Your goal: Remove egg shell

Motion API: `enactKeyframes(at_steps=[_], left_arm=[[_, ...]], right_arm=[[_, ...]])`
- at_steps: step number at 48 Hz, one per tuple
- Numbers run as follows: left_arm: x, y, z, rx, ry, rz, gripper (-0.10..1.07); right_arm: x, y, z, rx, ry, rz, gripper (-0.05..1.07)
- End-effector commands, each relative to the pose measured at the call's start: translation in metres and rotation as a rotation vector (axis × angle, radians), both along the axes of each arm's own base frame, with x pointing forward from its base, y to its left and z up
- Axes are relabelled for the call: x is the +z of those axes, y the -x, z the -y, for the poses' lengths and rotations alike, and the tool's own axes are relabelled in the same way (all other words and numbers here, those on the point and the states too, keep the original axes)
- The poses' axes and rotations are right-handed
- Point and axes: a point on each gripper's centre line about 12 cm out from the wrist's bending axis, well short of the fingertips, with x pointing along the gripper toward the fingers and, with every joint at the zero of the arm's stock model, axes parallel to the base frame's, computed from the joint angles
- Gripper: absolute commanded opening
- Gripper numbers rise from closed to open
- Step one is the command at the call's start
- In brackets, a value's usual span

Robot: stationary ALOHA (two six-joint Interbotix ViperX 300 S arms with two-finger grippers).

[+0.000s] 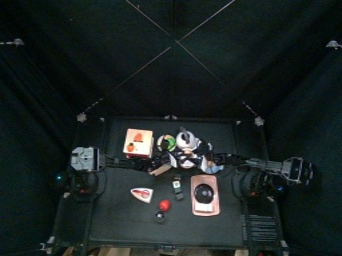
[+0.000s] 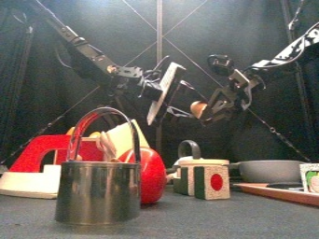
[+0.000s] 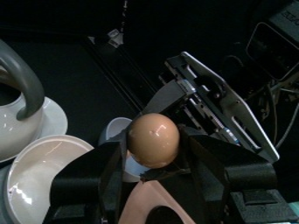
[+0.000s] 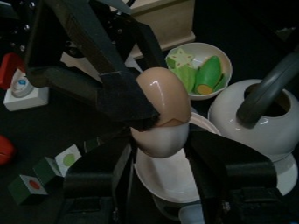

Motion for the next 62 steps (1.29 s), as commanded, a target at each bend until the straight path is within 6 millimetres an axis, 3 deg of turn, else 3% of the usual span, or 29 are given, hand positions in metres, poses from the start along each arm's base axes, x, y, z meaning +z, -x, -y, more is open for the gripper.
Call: enactKeyframes(at_steps=[1, 62], left_arm=[[0.008, 0.0, 0.0, 0.002, -0.008, 0.021, 0.59], [0.023, 0.007, 0.0, 0.004, -0.012, 0.046, 0.59]], right_arm=[[0.014, -0.004, 0.002, 0.006, 0.017, 0.043, 0.71], [-0.006, 0.009, -0.005, 0.022, 0.039, -0.039, 0.7]])
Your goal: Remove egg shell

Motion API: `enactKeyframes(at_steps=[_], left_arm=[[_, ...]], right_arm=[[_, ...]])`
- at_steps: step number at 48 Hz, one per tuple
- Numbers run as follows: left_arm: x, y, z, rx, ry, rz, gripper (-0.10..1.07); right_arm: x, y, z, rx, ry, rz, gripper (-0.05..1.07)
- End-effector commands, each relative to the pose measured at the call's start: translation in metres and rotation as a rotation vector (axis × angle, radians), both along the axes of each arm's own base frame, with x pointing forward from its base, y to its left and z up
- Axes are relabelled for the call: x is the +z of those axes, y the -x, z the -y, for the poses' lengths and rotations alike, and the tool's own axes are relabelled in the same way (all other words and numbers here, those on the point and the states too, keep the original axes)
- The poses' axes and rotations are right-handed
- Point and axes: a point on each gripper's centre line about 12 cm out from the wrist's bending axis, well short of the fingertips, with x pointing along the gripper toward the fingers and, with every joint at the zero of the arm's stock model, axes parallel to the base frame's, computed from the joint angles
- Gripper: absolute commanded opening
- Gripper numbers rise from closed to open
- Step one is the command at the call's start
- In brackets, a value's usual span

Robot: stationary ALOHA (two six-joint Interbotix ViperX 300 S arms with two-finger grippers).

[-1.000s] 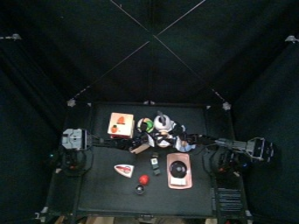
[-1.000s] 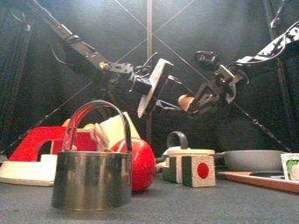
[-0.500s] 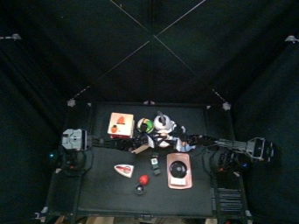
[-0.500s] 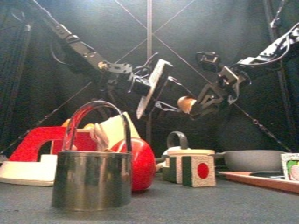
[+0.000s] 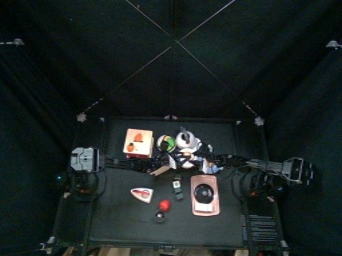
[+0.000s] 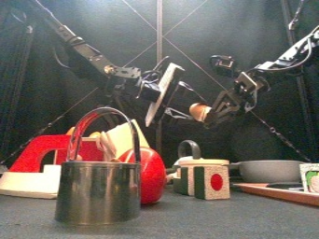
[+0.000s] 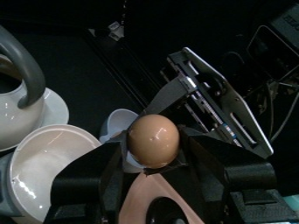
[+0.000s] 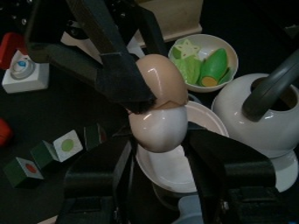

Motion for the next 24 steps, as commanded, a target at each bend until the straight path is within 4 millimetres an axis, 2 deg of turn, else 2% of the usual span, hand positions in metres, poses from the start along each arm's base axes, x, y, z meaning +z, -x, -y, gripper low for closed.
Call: enactKeyframes(at_steps=[1, 24], left_arm=[[0.022, 0.001, -0.001, 0.003, -0.014, 0.049, 0.59], [0.021, 0.002, -0.002, 0.004, -0.013, 0.046, 0.59]], right_arm=[[0.008, 0.0, 0.001, -0.006, 0.011, 0.02, 0.7], [0.009, 0.012, -0.002, -0.027, 0.018, 0.019, 0.7]])
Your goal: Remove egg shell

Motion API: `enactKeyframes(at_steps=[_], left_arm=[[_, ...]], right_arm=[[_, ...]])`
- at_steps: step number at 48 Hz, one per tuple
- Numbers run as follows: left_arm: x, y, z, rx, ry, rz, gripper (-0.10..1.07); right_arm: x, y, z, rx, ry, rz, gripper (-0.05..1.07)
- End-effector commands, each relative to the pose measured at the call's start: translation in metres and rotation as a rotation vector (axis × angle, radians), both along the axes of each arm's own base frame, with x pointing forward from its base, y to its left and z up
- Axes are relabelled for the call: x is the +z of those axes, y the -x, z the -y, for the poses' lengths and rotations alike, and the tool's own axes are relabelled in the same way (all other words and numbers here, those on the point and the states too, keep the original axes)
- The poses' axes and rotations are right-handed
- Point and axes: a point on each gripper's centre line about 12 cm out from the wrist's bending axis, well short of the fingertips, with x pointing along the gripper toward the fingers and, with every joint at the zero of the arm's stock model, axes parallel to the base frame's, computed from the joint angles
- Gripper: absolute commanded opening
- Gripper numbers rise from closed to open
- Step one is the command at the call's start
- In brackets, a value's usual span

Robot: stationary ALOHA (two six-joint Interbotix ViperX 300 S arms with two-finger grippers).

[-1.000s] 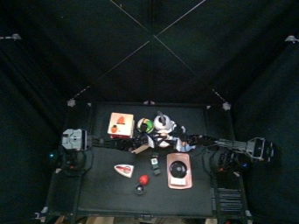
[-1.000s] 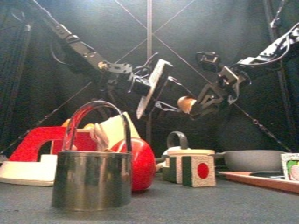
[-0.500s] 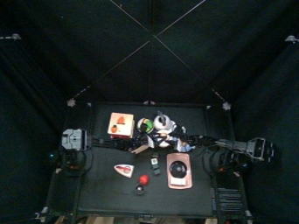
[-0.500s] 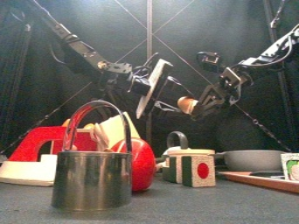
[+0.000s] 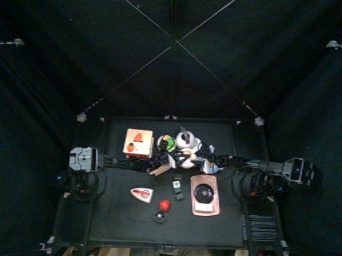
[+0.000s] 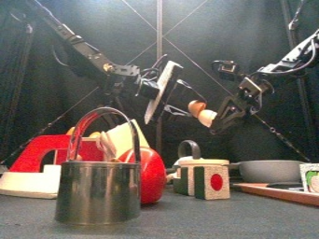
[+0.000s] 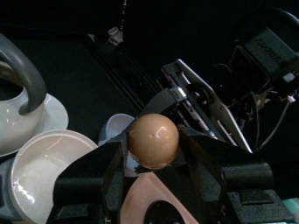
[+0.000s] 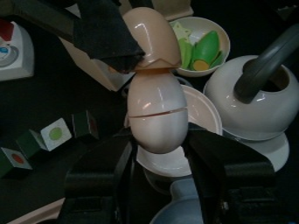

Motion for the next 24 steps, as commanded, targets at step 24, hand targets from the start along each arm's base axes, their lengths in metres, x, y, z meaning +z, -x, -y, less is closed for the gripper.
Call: enactKeyframes(at_steps=[24], left_arm=[[0.0207, 0.0001, -0.0014, 0.002, -0.015, 0.048, 0.59]], right_arm=[[0.01, 0.0059, 0.0009, -0.016, 0.007, 0.039, 0.7]])
